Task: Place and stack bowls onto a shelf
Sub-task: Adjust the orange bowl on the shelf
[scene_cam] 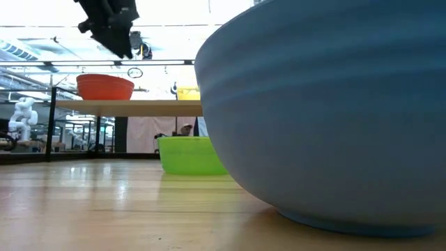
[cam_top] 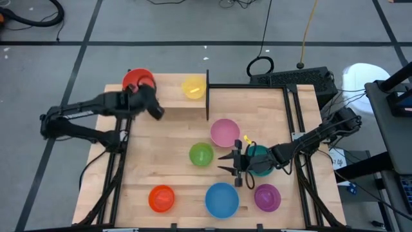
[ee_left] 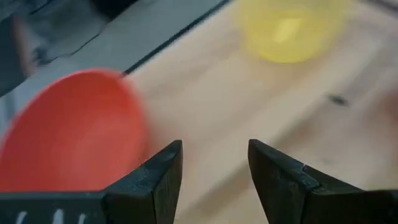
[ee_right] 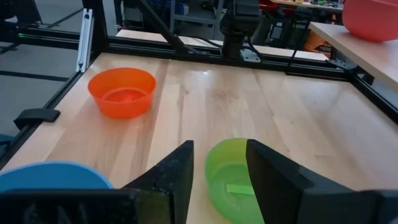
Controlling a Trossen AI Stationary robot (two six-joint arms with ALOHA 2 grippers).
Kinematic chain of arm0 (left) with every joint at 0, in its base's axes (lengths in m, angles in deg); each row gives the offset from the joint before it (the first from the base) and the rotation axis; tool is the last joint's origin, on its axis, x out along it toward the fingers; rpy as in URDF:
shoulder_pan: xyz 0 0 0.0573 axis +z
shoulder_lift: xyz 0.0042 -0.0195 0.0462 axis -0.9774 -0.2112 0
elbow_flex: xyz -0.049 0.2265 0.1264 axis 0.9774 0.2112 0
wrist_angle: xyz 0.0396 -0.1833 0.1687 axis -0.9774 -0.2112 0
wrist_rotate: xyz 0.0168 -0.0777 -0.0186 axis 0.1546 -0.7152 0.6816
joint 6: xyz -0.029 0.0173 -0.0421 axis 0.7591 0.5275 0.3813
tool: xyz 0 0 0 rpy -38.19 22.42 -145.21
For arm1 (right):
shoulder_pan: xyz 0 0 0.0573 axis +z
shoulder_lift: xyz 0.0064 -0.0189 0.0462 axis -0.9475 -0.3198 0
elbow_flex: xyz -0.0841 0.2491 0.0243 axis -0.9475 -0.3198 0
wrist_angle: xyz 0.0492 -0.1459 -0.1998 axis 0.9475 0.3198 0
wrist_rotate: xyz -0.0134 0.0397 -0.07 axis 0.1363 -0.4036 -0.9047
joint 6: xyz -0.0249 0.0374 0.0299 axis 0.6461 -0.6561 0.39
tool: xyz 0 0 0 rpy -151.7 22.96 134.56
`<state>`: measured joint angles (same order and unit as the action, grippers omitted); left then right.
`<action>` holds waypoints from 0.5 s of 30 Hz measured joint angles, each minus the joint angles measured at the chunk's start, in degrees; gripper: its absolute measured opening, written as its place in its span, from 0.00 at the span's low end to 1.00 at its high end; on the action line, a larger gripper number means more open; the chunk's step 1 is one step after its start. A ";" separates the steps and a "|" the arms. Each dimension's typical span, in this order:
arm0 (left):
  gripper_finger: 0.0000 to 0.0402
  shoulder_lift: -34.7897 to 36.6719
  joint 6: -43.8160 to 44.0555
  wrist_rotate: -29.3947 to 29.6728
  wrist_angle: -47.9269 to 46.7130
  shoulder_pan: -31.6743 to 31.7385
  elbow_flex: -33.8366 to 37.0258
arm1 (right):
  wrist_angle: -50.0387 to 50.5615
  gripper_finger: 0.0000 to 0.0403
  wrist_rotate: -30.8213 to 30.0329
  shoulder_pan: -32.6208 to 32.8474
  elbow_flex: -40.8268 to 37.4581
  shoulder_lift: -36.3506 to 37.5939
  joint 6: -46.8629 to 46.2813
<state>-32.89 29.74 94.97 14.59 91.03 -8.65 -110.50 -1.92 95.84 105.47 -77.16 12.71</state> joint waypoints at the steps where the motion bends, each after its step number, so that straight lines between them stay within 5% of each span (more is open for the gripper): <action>1: 0.47 0.00 -0.58 0.01 -0.24 2.40 -0.08 | 0.00 0.35 -0.01 0.00 0.00 0.00 0.00; 9: 0.47 -2.13 -5.19 -0.76 0.43 15.50 0.33 | -0.09 0.35 -0.03 0.00 0.00 -0.02 0.00; 15: 0.47 -6.18 -5.89 -4.90 0.92 16.90 0.31 | -0.20 0.35 -0.34 0.00 0.00 -0.02 -0.02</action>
<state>-39.06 23.85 90.07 15.52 107.93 -8.34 -110.70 -2.27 95.84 105.47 -77.18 12.69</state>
